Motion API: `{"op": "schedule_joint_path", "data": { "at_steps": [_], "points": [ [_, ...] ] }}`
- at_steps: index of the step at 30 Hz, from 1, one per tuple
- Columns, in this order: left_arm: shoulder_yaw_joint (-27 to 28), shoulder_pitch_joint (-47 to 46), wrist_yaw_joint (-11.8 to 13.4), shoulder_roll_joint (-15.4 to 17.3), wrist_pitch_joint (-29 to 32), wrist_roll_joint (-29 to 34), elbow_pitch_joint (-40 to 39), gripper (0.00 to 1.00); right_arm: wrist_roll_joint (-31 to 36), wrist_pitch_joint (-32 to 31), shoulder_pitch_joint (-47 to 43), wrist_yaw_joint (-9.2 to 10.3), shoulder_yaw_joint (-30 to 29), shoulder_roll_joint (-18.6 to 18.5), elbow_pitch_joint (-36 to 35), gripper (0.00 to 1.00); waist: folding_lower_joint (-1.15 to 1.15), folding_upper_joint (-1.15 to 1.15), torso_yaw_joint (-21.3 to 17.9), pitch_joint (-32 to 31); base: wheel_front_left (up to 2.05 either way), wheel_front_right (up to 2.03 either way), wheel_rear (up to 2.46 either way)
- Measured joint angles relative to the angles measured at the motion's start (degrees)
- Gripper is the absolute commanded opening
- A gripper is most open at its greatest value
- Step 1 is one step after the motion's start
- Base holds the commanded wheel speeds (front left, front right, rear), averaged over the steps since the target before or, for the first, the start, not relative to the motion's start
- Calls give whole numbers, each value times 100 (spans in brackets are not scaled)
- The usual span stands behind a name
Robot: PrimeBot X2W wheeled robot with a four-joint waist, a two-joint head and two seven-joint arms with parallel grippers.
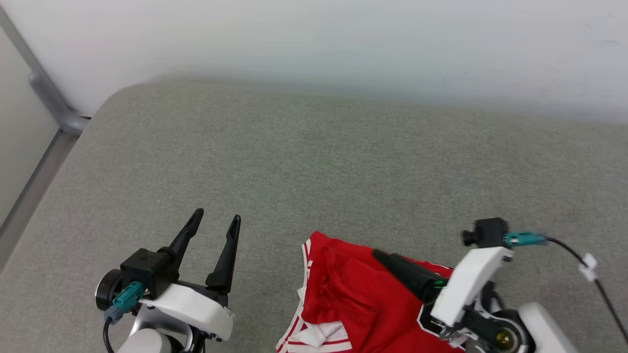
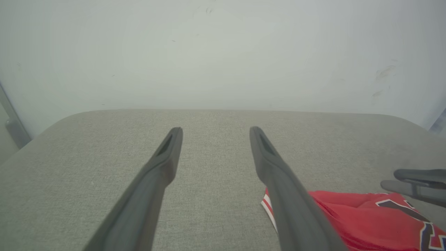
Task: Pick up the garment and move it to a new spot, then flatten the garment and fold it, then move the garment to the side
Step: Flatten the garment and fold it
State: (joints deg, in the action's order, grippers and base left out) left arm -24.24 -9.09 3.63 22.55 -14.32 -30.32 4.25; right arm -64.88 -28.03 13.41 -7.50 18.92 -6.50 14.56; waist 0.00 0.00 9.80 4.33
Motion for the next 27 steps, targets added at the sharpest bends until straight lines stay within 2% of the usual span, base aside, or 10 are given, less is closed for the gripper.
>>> {"op": "schedule_joint_path", "data": {
  "at_steps": [3,10,15,18,22,23,27],
  "points": [
    [3,62,63,10,1,1,-19,100,686,377,-143,1,-332,-146,-90,100,0,0,-75,-69,0,0,0],
    [145,210,269,13,-8,-2,-52,100,2299,584,-575,1,-1492,-283,-442,100,0,0,-260,-167,0,0,0],
    [223,310,349,9,-34,-2,-56,100,3649,664,-959,0,-2420,-215,-1045,100,0,0,-365,-242,0,0,0],
    [266,368,396,1,-48,-2,-54,100,4315,946,-1150,0,-2821,-77,-1492,100,0,0,-412,-296,0,0,0],
    [325,422,446,1,-49,41,-46,100,4994,1482,-1413,0,-3072,89,-1944,100,0,0,-458,-369,0,0,0],
    [342,462,448,1,-52,66,-34,100,5209,1797,-1517,0,-3101,144,-2093,100,0,0,-478,-415,0,0,0],
    [380,536,452,-9,-57,152,-33,100,5545,2267,-1744,0,-2965,243,-2310,100,0,0,-520,-496,0,0,0]
  ]
}}
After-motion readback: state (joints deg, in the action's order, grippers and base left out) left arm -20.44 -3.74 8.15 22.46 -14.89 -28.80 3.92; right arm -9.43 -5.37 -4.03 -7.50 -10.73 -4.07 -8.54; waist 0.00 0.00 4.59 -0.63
